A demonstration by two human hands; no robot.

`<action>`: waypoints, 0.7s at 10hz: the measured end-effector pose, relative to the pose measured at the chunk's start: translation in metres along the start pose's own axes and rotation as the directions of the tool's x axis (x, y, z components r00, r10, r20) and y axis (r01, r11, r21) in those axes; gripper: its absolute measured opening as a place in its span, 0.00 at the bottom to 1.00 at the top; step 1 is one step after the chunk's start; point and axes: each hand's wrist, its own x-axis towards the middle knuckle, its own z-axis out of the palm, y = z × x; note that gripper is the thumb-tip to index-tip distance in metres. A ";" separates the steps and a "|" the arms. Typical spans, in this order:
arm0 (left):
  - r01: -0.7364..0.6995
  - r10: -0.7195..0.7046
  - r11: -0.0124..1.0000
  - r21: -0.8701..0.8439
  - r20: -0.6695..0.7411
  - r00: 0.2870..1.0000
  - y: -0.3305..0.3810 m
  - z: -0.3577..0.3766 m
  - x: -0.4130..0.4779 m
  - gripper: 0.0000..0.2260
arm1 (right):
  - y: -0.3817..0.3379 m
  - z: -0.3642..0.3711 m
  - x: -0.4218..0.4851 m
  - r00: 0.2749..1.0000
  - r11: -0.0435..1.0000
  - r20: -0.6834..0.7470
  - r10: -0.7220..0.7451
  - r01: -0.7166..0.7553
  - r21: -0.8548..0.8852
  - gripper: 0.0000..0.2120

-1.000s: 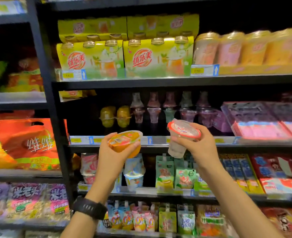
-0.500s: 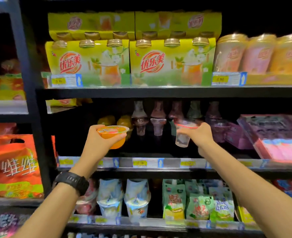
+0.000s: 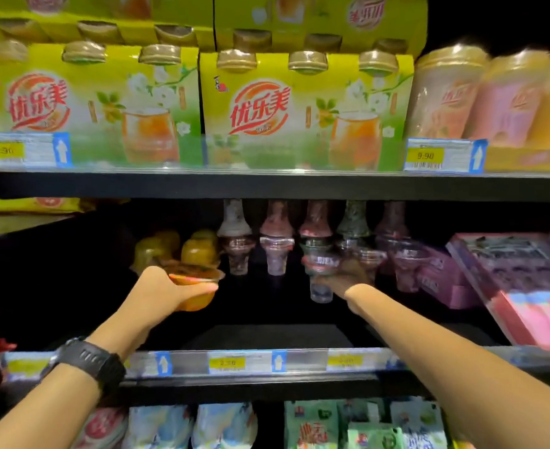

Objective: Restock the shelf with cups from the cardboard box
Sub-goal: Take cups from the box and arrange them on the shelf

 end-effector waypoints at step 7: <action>0.240 -0.260 0.964 0.113 0.226 0.939 -0.033 -0.001 0.035 0.43 | 0.029 0.005 0.058 0.994 0.999 -0.101 -0.039 0.039 -0.003 0.18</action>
